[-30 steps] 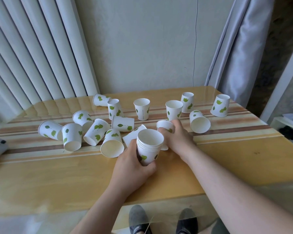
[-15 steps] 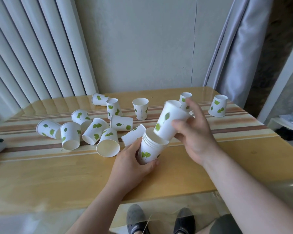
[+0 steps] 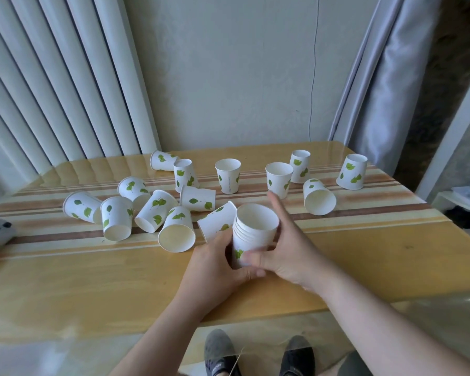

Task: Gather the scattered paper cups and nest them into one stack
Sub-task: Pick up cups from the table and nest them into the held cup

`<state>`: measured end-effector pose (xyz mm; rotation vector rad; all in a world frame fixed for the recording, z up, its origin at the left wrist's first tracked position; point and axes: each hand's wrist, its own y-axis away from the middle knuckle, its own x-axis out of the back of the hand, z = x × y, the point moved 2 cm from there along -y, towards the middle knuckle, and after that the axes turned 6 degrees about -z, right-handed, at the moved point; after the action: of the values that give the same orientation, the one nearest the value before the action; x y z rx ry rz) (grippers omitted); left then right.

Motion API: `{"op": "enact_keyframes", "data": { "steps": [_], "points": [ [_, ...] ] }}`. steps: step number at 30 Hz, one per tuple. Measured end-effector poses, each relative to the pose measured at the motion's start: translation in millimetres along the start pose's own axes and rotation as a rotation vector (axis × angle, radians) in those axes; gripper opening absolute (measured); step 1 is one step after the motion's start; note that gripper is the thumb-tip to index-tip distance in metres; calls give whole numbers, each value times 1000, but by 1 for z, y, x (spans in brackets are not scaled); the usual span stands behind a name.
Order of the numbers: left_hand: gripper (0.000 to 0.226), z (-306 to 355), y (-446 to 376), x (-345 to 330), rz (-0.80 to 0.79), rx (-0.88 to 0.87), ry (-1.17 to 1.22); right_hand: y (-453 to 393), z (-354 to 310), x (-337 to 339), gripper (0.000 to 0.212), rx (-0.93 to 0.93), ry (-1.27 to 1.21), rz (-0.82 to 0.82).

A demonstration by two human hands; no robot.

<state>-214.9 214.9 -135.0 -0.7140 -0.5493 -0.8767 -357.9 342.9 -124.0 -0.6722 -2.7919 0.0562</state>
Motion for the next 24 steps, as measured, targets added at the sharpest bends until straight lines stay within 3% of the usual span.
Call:
{"op": "enact_keyframes", "data": {
  "steps": [6, 9, 10, 12, 14, 18, 21, 24],
  "points": [
    [78, 4, 6, -1, -23, -53, 11, -10, 9, 23, 72, 40, 140, 247],
    [31, 9, 8, 1, 201, -76, -55, -19, 18, 41, 70, -16, 260, 286],
    [26, 10, 7, 3, 245, -80, -99, -21, 22, 42, 69, -42, 291, 277],
    [32, 12, -1, 11, 273, -108, -233, -24, 31, 41, 63, -75, 349, 266],
    [55, 13, -17, 22, 221, -92, -417, -25, 36, 40, 61, -68, 376, 253],
    [104, 11, -55, 31, -204, 172, -718, -23, 35, 41, 67, -56, 361, 256],
    [95, 7, -73, 34, -287, 165, -786, -19, 31, 39, 67, -40, 361, 250],
    [76, 12, -83, 44, -62, 134, -557, -19, 29, 38, 66, -30, 348, 251]
  ]
}}
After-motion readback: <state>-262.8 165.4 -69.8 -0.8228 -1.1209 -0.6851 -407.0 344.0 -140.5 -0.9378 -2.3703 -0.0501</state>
